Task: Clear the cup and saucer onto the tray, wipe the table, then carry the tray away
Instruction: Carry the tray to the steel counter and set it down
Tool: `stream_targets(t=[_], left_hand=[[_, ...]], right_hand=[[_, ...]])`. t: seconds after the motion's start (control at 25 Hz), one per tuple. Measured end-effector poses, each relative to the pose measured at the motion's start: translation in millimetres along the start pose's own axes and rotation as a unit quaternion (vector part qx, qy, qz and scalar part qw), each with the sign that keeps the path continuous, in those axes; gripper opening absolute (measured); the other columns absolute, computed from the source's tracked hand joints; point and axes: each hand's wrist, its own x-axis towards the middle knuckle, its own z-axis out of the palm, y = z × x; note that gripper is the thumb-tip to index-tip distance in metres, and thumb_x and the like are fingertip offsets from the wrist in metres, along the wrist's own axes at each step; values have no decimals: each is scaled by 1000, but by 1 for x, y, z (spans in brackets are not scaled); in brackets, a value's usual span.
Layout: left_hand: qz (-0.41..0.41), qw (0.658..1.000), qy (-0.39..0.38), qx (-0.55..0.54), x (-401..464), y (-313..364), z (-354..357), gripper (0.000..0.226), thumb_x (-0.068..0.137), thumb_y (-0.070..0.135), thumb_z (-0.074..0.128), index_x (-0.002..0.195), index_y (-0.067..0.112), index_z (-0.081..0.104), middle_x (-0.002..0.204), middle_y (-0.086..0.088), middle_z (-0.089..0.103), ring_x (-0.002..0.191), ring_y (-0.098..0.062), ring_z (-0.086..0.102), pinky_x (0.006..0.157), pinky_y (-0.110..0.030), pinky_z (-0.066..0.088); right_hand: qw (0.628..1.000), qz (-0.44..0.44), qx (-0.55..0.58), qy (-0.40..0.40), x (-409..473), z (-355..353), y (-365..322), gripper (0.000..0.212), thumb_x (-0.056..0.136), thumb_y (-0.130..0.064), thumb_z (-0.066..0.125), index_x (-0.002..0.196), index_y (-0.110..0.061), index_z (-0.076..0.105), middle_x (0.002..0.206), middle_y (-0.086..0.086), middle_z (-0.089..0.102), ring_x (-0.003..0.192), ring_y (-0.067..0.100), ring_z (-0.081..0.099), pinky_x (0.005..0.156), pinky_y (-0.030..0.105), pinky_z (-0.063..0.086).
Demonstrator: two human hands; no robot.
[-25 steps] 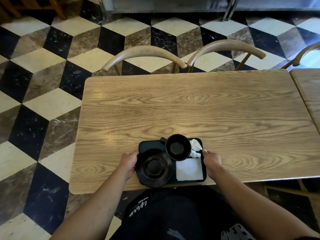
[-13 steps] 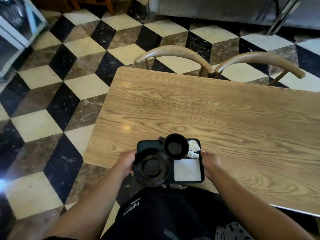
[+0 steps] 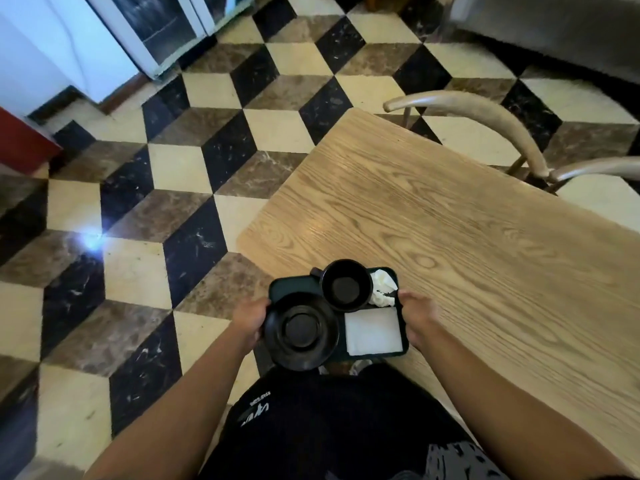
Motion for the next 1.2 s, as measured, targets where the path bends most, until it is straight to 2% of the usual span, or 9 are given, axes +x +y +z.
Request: stream_targets(t=[0.2, 0.32, 0.4, 0.52, 0.68, 0.8, 0.96, 1.08, 1.2], left_hand=[[-11, 999, 31, -32, 8, -11, -47, 20, 100, 14, 59, 110, -1, 69, 106, -22, 72, 88, -35, 67, 77, -45, 56], [-10, 997, 47, -57, 16, -11, -75, 20, 98, 15, 64, 110, 0, 70, 99, -18, 73, 82, -33, 67, 65, -38, 56], [-10, 997, 52, -63, 28, -9, -97, 20, 97, 14, 66, 108, -2, 71, 97, -18, 73, 78, -33, 67, 61, -36, 54], [-3, 996, 60, -70, 51, -5, -133, 19, 95, 14, 66, 103, -4, 70, 94, -19, 71, 77, -33, 65, 60, -37, 55], [-2, 995, 71, -76, 75, 4, -176, 14, 96, 12, 65, 87, 2, 67, 85, -16, 69, 71, -31, 64, 57, -35, 53], [-4, 994, 71, -85, 96, 16, -218, 15, 97, 13, 64, 85, 5, 66, 84, -13, 70, 71, -29, 65, 57, -34, 51], [-6, 994, 63, -93, 126, 26, -275, 13, 97, 14, 64, 89, 5, 68, 85, -13, 71, 76, -30, 66, 59, -35, 52], [-10, 993, 68, -92, 142, 33, -305, 13, 96, 13, 62, 85, 7, 66, 82, -13, 68, 74, -30, 63, 59, -36, 52], [-19, 993, 69, -96, 156, 45, -333, 11, 95, 12, 60, 86, 6, 64, 78, -11, 64, 74, -29, 61, 58, -35, 50]], right_hand=[[998, -6, -58, -28, -9, 51, -13, 19, 101, -17, 61, 91, -6, 74, 86, 12, 72, 80, 31, 70, 81, 49, 60], [994, -14, -96, -41, -18, 87, -20, 22, 99, -17, 62, 84, -3, 71, 84, 13, 71, 77, 30, 68, 71, 43, 58], [993, -16, -104, -51, -22, 112, -21, 22, 98, -17, 61, 82, -6, 70, 87, 16, 73, 78, 31, 70, 75, 49, 60], [992, -20, -119, -42, -28, 154, -17, 23, 96, -25, 65, 88, -5, 72, 89, 16, 76, 80, 34, 75, 81, 57, 63], [992, -22, -121, -21, -41, 209, -13, 18, 93, -20, 67, 87, -3, 71, 92, 19, 76, 74, 31, 70, 67, 46, 59], [992, -26, -125, -7, -52, 258, -7, 16, 92, -15, 64, 82, -4, 70, 85, 17, 72, 70, 27, 65, 58, 37, 52], [993, -34, -113, -19, -63, 316, 1, 16, 94, -12, 63, 90, 0, 72, 84, 14, 71, 73, 27, 65, 62, 35, 51], [990, -46, -128, -20, -69, 352, 2, 18, 92, -8, 63, 74, -7, 67, 78, 12, 67, 69, 23, 61, 60, 33, 48], [988, -42, -145, -37, -70, 389, 2, 19, 91, -10, 64, 73, -8, 68, 84, 13, 70, 75, 23, 63, 65, 38, 50]])
